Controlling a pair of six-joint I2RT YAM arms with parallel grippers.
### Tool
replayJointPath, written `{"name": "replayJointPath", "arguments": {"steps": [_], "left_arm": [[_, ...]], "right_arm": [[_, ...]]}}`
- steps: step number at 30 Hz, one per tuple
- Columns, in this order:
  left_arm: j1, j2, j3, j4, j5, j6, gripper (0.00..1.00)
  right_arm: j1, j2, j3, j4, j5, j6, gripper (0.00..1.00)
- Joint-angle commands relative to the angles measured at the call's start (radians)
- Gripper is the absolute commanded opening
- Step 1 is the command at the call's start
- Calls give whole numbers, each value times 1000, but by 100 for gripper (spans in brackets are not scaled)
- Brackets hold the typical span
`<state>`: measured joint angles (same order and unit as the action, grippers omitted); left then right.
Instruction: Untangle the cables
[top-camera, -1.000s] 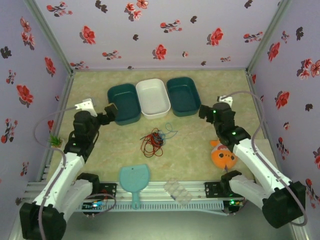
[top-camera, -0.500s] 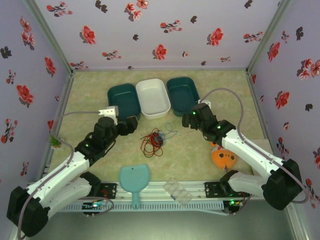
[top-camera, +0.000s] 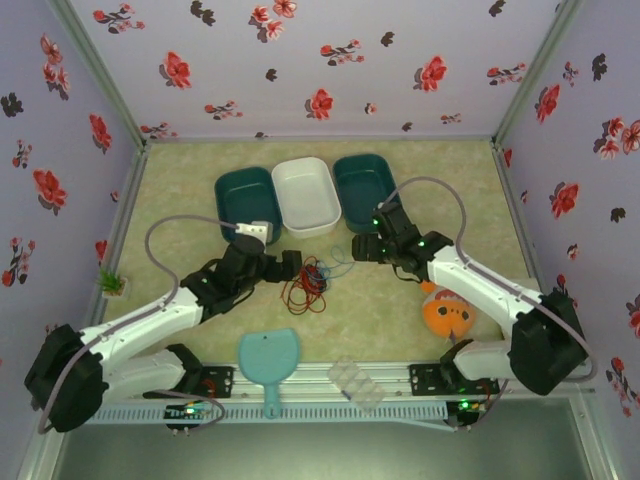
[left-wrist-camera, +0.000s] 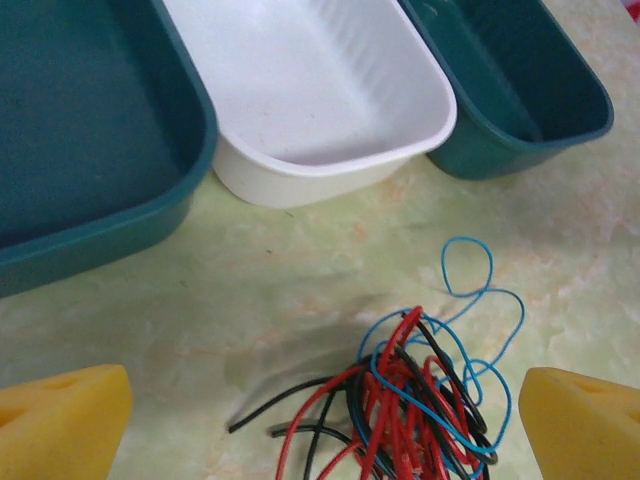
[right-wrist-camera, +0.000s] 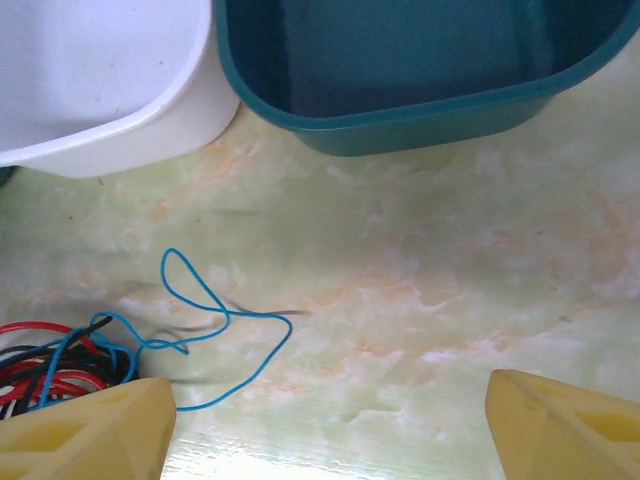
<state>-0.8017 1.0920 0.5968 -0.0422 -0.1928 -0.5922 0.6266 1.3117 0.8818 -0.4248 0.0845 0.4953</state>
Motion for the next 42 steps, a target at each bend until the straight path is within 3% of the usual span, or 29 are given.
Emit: {"name": "replayJointPath", "arguments": {"steps": [1, 5, 10, 24, 27, 32, 37, 42], "left_arm": [[-17, 41, 43, 0, 50, 37, 100], [-21, 98, 52, 17, 101, 30, 99], [-21, 149, 36, 28, 123, -22, 89], [-19, 237, 26, 70, 141, -58, 75], [-19, 256, 28, 77, 143, -63, 72], [-19, 282, 29, 91, 144, -71, 65], [-18, 312, 32, 94, 147, -75, 51], [-19, 328, 34, 87, 146, -82, 27]], "right_arm": [[5, 36, 48, 36, -79, -30, 78], [5, 95, 65, 58, -133, -35, 72], [5, 174, 82, 107, -196, -41, 65], [7, 396, 164, 191, -219, -113, 57], [13, 422, 166, 209, -237, -109, 48], [16, 422, 148, 225, -243, -100, 26], [17, 354, 132, 205, -226, -100, 3], [19, 220, 129, 133, -188, -109, 0]]}}
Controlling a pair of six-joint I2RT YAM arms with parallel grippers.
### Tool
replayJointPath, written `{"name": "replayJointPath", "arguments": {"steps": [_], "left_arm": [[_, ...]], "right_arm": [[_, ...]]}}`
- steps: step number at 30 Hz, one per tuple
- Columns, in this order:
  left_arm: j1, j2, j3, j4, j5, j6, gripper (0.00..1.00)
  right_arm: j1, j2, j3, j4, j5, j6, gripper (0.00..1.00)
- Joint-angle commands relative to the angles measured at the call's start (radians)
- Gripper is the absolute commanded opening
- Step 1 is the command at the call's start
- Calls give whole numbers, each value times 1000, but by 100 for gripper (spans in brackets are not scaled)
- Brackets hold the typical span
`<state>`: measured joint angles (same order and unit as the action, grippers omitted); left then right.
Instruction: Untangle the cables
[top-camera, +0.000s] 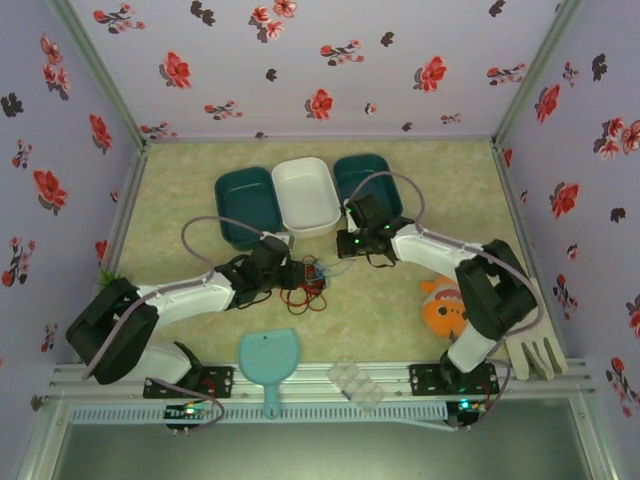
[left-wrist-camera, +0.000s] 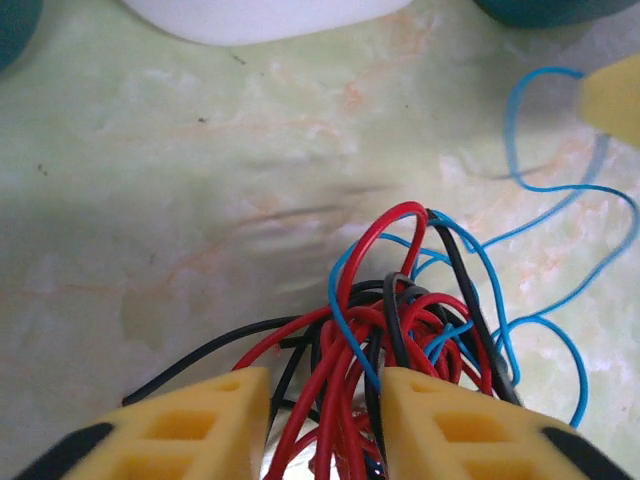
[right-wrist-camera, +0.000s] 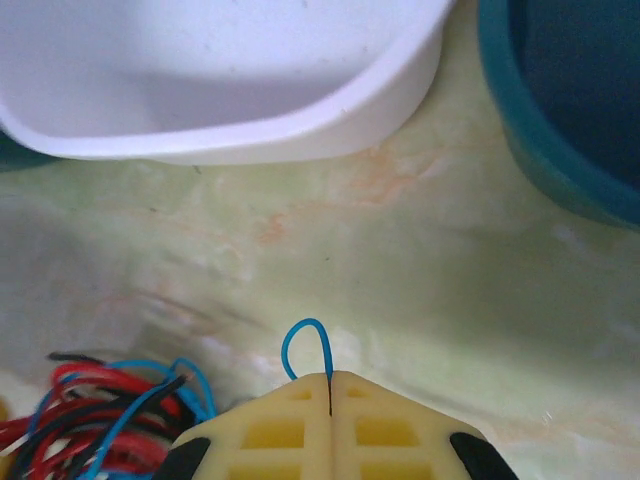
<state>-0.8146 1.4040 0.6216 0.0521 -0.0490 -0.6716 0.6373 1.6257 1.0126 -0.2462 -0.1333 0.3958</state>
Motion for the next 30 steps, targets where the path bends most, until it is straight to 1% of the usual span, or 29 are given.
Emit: {"name": "replayJointPath", "arguments": {"steps": [1, 4, 7, 10, 14, 18, 30], "left_arm": [[-6, 19, 11, -11, 3, -4, 23], [-6, 26, 8, -16, -1, -10, 12], [-5, 29, 6, -26, -6, -14, 5], [-6, 32, 2, -37, -6, -14, 0], [-6, 42, -2, -44, -6, -17, 0], [-6, 45, -6, -47, -6, -23, 0], [-6, 41, -19, -49, -5, -36, 0]], "right_arm": [[10, -128, 2, -67, 41, -12, 0], [10, -221, 23, -148, 76, -22, 0], [11, -304, 58, -237, 125, -31, 0], [12, -374, 108, -321, 181, -40, 0], [12, -446, 181, -402, 258, -50, 0], [12, -479, 258, -446, 305, -64, 0], [9, -451, 544, -499, 455, -170, 0]]}}
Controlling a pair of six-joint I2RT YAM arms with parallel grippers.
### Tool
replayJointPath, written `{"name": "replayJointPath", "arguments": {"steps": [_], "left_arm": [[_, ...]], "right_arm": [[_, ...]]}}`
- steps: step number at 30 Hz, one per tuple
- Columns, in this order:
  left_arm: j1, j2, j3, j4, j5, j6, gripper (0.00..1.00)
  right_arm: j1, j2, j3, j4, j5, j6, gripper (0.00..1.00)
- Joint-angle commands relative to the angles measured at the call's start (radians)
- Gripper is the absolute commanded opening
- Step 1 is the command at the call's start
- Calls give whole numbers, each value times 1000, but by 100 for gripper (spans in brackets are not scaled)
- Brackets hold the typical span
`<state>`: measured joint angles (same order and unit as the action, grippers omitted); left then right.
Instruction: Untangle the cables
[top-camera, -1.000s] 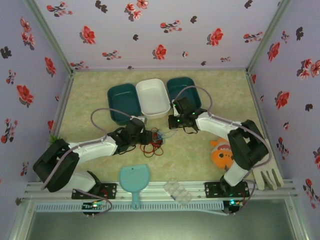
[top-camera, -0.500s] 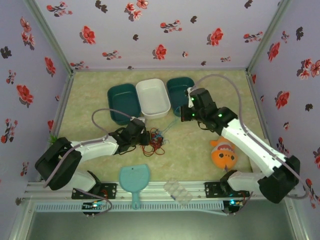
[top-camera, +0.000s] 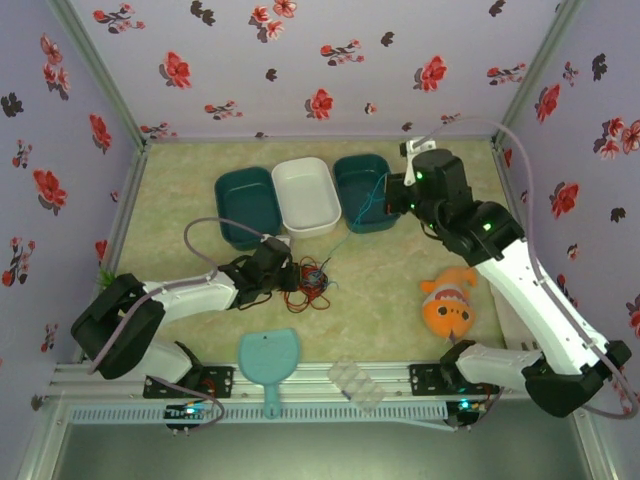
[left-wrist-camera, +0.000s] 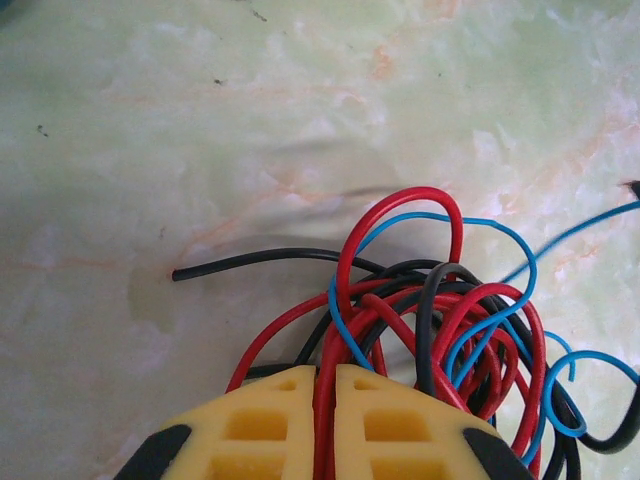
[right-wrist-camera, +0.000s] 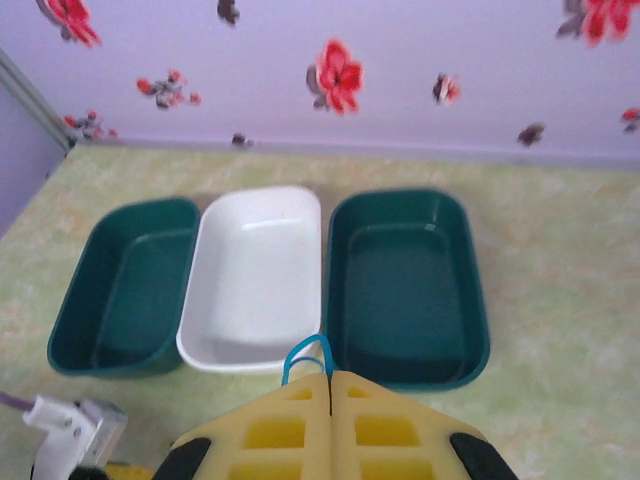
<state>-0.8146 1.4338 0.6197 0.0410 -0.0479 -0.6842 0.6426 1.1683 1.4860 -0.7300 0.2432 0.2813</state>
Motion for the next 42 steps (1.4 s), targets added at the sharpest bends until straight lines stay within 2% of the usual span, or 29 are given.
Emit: {"name": "replayJointPath", "arguments": {"steps": [1, 7, 16, 23, 29, 35, 42], "left_arm": [[-6, 11, -17, -38, -7, -24, 0], [-6, 14, -15, -38, -7, -22, 0], [-6, 23, -15, -38, -6, -18, 0], [-6, 34, -10, -34, -8, -10, 0], [-5, 38, 1, -41, -7, -5, 1], [-6, -6, 12, -67, -7, 12, 18], [-6, -90, 23, -108, -12, 23, 41]], "right_arm": [[5, 14, 95, -16, 84, -67, 0], [2, 63, 230, -19, 197, -131, 0], [-11, 146, 411, 39, 269, -230, 0], [-36, 232, 585, 53, 275, -292, 0], [-79, 282, 613, 76, 254, -283, 0], [-152, 349, 581, 67, 188, -227, 0], [-192, 456, 552, 92, 181, -221, 0]]}}
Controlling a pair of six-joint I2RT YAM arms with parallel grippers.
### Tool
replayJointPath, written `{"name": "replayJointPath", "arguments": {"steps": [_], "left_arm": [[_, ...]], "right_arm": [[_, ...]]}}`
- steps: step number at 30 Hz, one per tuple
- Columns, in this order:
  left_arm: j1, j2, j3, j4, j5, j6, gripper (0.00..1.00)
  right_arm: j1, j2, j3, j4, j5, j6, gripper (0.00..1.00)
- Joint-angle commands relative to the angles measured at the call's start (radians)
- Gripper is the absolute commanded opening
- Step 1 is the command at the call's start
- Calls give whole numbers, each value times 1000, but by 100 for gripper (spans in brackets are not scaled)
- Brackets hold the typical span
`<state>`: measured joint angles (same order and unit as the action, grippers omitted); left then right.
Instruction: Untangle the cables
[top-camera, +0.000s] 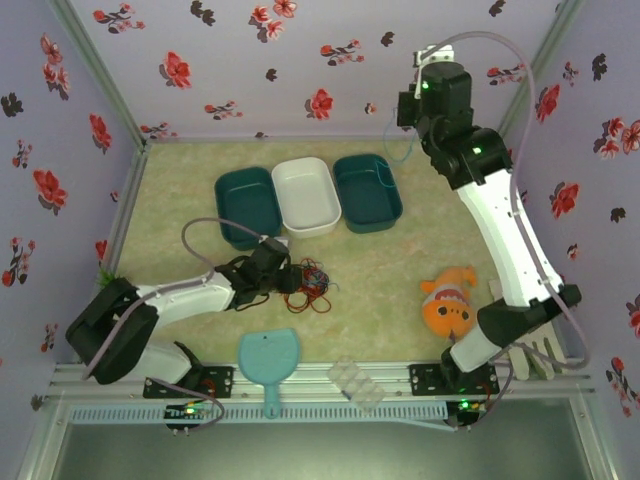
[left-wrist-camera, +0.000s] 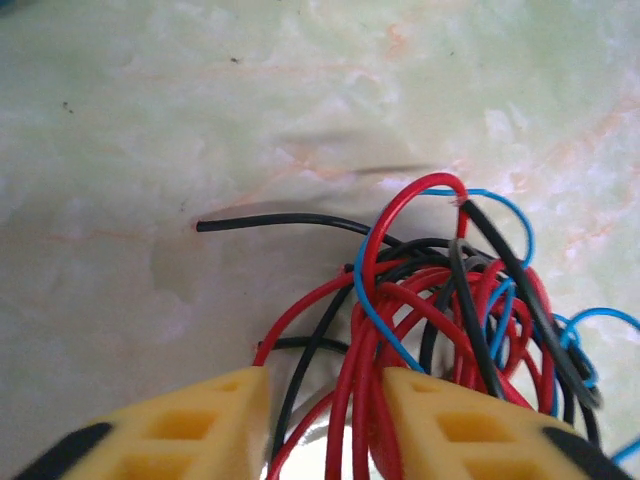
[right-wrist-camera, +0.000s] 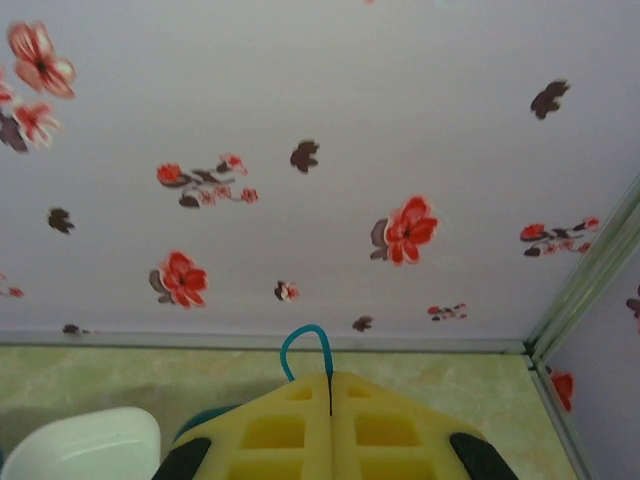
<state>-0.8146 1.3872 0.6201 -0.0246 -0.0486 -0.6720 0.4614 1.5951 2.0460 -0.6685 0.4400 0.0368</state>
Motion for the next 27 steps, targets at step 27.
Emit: {"name": "replayJointPath", "arguments": {"steps": [27], "left_arm": [[-5, -200, 24, -156, -119, 0, 76]], "right_arm": [[-45, 281, -335, 86, -157, 196, 10]]}}
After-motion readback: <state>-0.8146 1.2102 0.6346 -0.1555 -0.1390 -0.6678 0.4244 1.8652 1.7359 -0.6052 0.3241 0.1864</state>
